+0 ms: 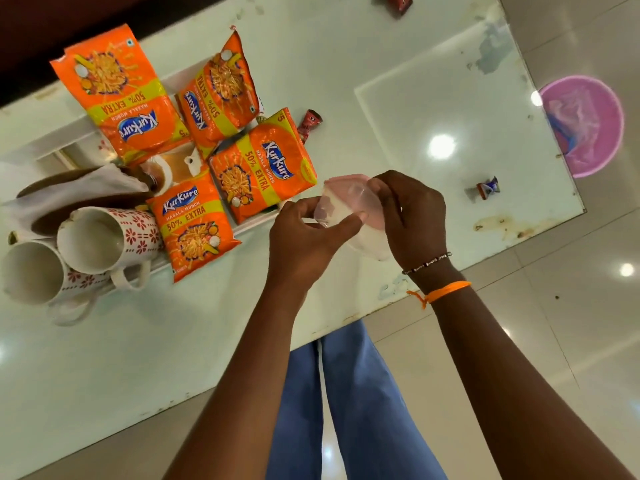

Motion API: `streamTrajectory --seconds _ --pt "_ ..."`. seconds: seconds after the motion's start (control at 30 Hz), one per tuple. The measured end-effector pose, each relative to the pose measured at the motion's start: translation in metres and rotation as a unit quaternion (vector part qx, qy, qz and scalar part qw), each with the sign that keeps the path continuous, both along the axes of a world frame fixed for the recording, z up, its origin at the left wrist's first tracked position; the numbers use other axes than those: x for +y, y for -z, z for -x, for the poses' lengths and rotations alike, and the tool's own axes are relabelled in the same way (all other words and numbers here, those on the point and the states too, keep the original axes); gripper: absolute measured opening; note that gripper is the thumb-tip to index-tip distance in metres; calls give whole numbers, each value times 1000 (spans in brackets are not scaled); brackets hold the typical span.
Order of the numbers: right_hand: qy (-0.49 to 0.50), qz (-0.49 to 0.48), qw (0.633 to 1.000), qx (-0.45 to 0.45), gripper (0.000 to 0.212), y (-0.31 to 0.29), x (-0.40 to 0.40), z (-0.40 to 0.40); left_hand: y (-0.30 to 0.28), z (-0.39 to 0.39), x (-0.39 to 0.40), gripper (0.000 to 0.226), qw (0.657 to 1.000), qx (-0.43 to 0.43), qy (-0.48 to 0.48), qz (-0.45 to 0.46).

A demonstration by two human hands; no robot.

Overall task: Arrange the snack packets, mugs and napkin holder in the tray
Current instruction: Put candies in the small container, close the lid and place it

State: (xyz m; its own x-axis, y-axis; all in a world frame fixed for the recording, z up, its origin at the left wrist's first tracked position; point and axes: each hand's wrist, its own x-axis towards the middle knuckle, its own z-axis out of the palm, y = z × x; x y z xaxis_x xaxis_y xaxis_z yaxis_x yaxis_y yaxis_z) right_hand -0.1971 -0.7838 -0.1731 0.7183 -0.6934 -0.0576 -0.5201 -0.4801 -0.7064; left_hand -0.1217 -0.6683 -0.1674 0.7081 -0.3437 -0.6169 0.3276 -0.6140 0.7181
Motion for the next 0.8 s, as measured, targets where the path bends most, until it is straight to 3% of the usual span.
streamTrajectory --seconds 0.07,0.2,0.37,0.47,0.57,0.67,0.8 --pt "71 -2 997 27 29 10 -9 4 0 3 5 45 999 14 31 7" --pt "230 -96 966 63 35 33 -42 14 0 13 15 51 997 23 69 34" --pt "281 -215 935 24 27 40 -60 28 2 14 19 66 996 6 70 59" --pt "292 -86 950 65 22 38 -69 44 -1 12 12 74 993 1 91 77" --pt "280 29 950 132 33 42 -82 57 -4 10 0 76 989 -18 111 95" --pt "233 -1 956 176 43 52 -97 61 -3 11 -15 80 985 -52 141 91" --pt "195 -23 961 197 31 59 -107 62 2 13 -36 81 979 -96 168 69"
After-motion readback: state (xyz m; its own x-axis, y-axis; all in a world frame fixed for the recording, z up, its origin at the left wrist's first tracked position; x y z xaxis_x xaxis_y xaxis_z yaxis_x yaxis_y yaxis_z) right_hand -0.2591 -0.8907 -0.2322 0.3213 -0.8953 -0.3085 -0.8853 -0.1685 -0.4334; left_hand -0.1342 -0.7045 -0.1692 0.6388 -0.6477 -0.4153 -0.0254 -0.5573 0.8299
